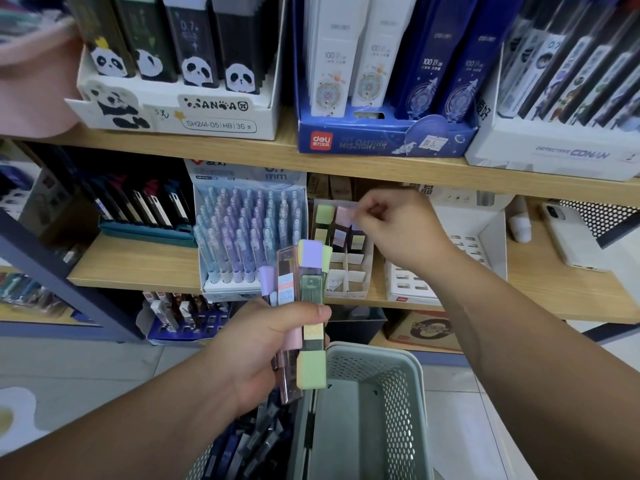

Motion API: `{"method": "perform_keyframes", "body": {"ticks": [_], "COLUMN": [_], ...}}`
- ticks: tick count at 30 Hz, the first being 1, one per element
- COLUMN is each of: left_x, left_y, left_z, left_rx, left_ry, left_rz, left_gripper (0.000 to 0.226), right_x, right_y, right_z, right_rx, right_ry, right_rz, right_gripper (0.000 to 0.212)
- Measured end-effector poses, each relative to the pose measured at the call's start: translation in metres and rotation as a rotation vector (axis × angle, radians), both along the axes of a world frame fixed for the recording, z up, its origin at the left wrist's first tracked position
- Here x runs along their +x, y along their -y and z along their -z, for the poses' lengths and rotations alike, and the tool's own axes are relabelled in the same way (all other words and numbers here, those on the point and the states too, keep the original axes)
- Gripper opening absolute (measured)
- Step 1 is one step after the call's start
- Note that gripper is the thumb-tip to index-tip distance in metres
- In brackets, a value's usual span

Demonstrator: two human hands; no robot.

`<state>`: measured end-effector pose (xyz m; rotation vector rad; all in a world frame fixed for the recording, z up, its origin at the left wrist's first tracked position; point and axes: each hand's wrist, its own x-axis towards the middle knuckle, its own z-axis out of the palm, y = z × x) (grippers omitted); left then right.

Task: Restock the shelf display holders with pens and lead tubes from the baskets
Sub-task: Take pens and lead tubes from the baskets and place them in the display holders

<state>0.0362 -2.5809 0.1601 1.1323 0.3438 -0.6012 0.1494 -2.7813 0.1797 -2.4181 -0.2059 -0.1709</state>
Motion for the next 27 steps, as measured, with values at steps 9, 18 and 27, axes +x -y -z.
{"method": "perform_keyframes", "body": {"ticks": [9,18,27], "left_x": [-0.003,-0.006,-0.005], "left_y": [0.007,0.009,0.008], "left_z": [-0.002,0.0,-0.001], "left_rx": [-0.003,0.005,0.021], "left_ry": [0.023,-0.001,0.025], "left_rz": [0.014,0.06,0.051], "left_gripper": [0.013,0.029,0.022], "right_x": [-0.027,-0.032,-0.032], "right_y": [-0.02,-0.02,-0.018], "right_z": [-0.01,-0.01,-0.007], "right_rx": [0.397,0.474,0.392], "right_ry": [-0.389,-0.406,-0.456], "right_rz": [-0.221,-0.176,-0.273], "right_gripper": [0.014,0.007,0.02]}}
